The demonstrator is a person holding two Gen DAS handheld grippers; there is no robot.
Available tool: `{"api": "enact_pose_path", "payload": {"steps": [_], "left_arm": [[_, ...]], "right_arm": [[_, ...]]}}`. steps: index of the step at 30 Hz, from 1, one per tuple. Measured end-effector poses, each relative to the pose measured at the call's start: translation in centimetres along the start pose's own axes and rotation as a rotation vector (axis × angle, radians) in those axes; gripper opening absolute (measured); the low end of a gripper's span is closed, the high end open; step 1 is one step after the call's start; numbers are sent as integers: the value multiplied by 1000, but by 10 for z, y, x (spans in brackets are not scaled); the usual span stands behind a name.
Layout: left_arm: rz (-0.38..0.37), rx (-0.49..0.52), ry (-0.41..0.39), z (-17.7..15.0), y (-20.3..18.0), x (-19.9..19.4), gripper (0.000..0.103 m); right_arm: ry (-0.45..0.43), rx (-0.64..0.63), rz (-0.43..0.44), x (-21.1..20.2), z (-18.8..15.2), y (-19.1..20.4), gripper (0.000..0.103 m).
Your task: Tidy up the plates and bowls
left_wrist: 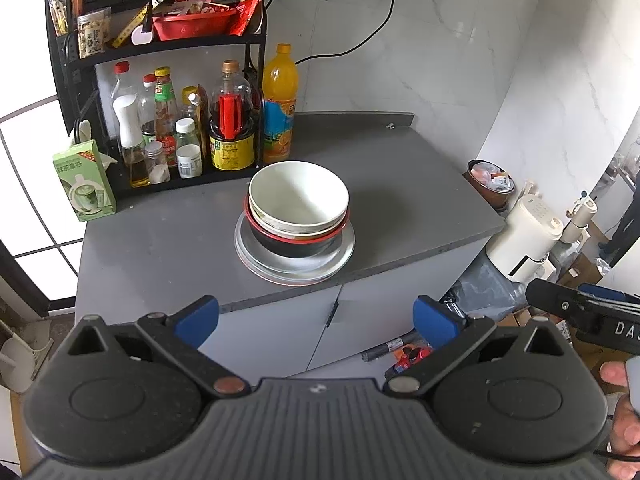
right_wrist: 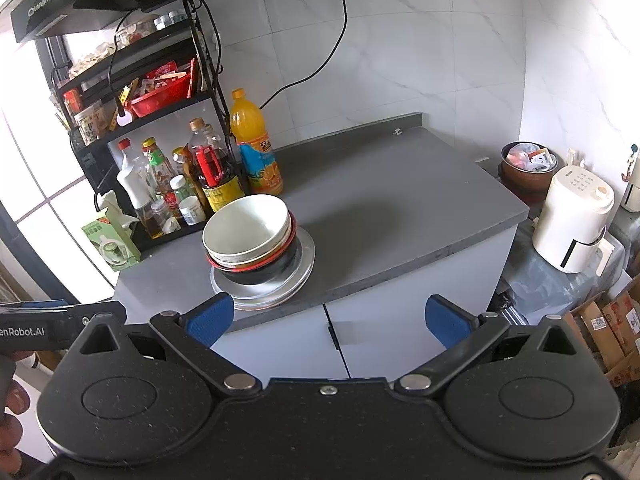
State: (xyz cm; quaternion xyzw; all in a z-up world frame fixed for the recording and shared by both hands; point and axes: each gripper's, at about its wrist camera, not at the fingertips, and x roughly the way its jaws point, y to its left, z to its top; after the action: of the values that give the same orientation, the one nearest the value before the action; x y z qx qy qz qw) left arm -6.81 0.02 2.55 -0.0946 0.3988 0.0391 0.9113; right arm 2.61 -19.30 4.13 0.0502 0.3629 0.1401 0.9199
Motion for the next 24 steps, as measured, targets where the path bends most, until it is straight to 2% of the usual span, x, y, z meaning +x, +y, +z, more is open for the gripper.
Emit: {"api": "enact_pose_path", "payload": {"steps": [24], "left_arm": [[15,-6,11,6,-3,9,102]], "right_arm": [[16,-12,14,11,6,-6,103]]}}
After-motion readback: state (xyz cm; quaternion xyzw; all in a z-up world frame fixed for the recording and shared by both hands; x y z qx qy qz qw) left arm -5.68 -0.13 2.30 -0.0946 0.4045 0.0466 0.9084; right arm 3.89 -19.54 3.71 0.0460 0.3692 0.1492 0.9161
